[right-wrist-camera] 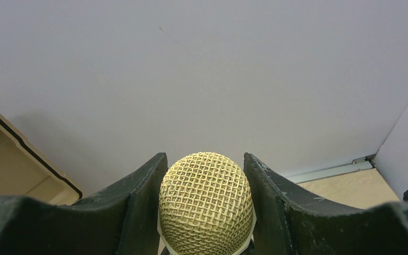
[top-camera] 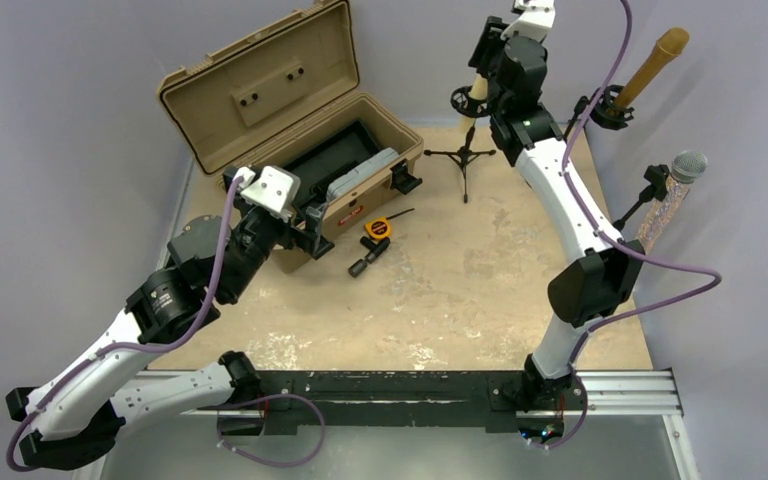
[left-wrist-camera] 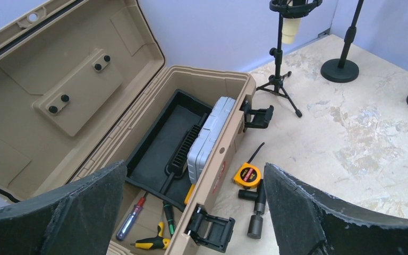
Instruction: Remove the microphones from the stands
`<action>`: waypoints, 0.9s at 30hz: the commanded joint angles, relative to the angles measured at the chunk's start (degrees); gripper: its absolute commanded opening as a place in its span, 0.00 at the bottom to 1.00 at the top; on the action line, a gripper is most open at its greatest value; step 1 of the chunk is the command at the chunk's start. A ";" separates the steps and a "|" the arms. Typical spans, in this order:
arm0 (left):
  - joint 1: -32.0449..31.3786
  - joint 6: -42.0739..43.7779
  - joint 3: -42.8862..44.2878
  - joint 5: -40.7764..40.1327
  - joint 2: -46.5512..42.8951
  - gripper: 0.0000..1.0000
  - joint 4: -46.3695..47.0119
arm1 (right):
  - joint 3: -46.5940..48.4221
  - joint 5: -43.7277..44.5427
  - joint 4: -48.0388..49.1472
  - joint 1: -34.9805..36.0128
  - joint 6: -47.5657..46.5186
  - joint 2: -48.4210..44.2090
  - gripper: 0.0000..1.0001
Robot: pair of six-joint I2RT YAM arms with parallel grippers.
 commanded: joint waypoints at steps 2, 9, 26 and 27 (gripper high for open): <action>-0.38 -0.38 -0.17 -0.05 0.04 0.97 2.32 | 4.94 1.42 1.63 -0.05 -2.51 -4.53 0.14; -0.42 -0.39 -0.27 -0.40 0.05 0.97 2.35 | 6.83 1.33 4.15 -0.09 -5.03 -7.27 0.11; -0.47 -0.22 -1.07 -2.41 -0.62 0.96 3.61 | -3.60 -23.31 15.72 0.04 -2.14 -20.73 0.00; -0.49 -0.19 -1.33 -2.79 -0.87 0.96 3.90 | -5.80 -30.24 16.98 0.09 -1.38 -21.83 0.00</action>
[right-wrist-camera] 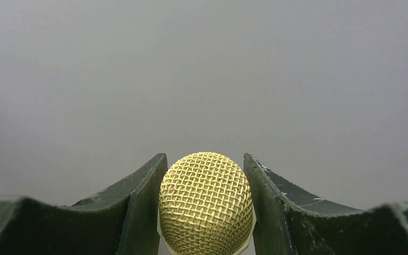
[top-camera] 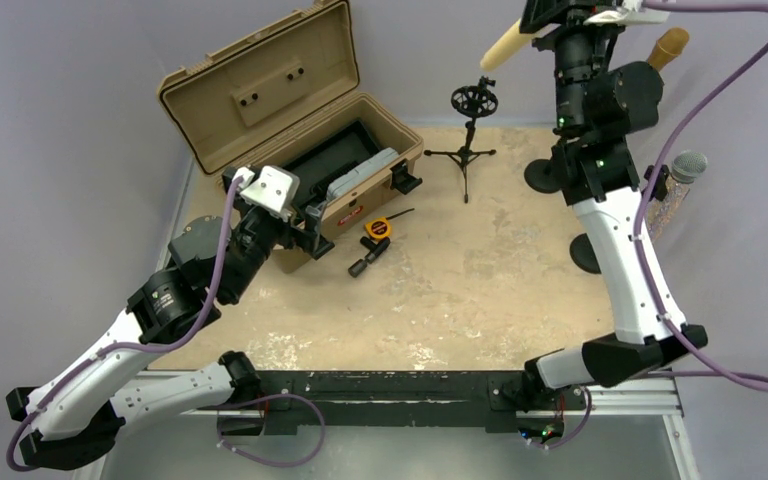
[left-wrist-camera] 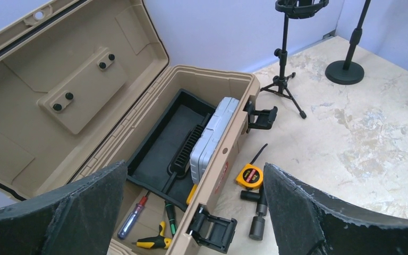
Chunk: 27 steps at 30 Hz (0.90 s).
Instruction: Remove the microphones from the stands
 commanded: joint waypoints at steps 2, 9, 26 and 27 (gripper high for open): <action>-0.38 -0.08 -1.71 -2.97 -1.55 0.95 4.39 | -10.83 -29.06 8.38 0.69 4.69 -5.69 0.00; -0.38 0.07 -4.32 -10.77 -4.81 0.94 8.65 | -17.49 -40.50 3.43 12.24 0.64 -6.07 0.00; -0.39 3.72 -11.01 -20.96 -10.43 0.93 20.19 | -56.22 -47.09 7.00 27.57 23.32 -4.60 0.00; -0.38 3.51 -10.97 -20.79 -10.06 0.93 19.87 | -58.15 -48.12 9.47 28.05 26.66 -4.53 0.00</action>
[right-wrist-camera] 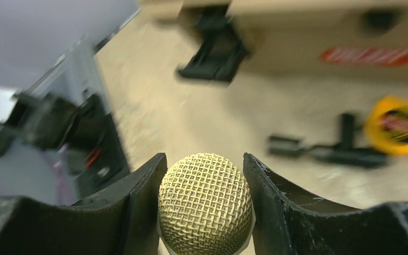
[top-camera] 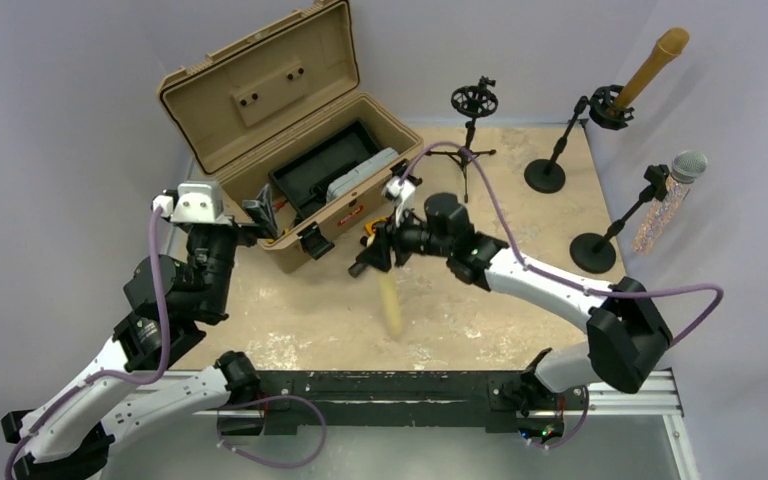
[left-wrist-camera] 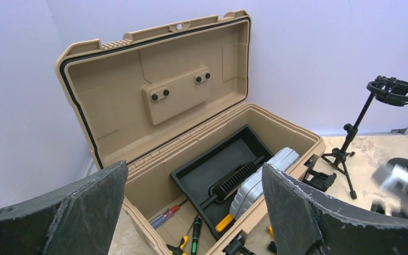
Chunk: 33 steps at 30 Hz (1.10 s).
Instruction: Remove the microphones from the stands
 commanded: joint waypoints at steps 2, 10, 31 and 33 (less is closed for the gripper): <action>-0.38 0.70 0.20 -0.50 2.32 0.93 2.39 | -8.08 -9.49 15.83 3.64 20.17 -1.20 0.00; -0.38 -0.27 0.44 0.45 3.36 0.92 1.27 | -11.40 -8.13 22.03 0.98 28.81 6.79 0.00; -0.36 -0.84 1.00 1.31 4.38 0.91 0.20 | -5.97 15.34 11.96 -0.33 12.37 20.69 0.02; -0.36 -0.82 0.97 1.29 4.75 0.91 0.20 | -5.64 16.78 11.73 0.36 11.91 21.41 0.03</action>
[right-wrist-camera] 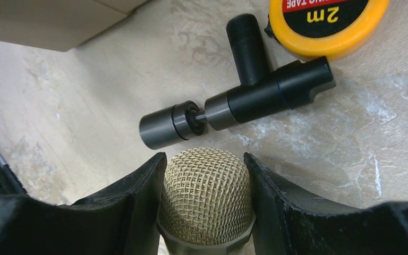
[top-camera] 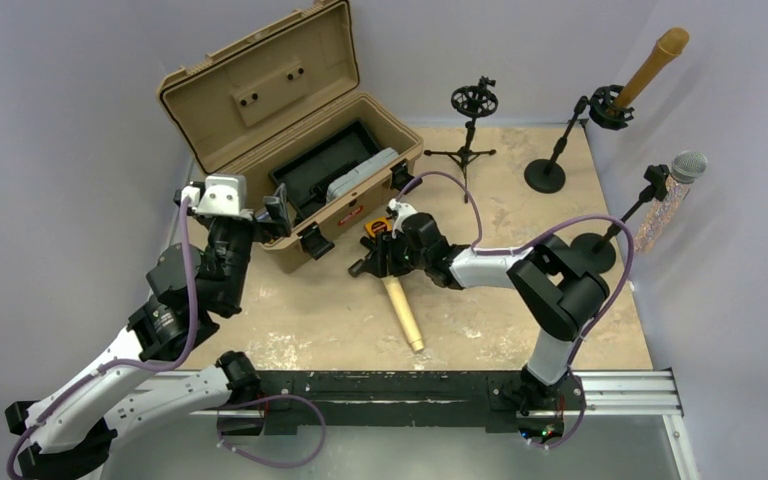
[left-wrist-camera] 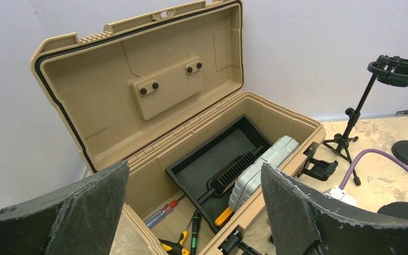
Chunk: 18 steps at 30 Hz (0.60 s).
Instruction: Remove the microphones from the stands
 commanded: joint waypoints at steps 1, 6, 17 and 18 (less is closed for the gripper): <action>-0.36 -0.63 1.01 0.52 0.99 0.91 -0.09 | 0.84 4.35 2.09 1.30 -2.72 1.08 0.04; -0.36 -0.73 1.09 0.66 1.57 0.91 -0.24 | -1.30 7.16 2.92 2.83 -2.23 0.77 0.10; -0.36 -0.66 1.10 0.68 2.50 0.90 -0.26 | -3.29 10.00 3.95 5.42 -1.74 1.79 0.38; -0.36 -0.72 1.11 0.70 2.41 0.91 -0.24 | -3.57 10.05 4.09 5.65 -1.53 1.49 0.42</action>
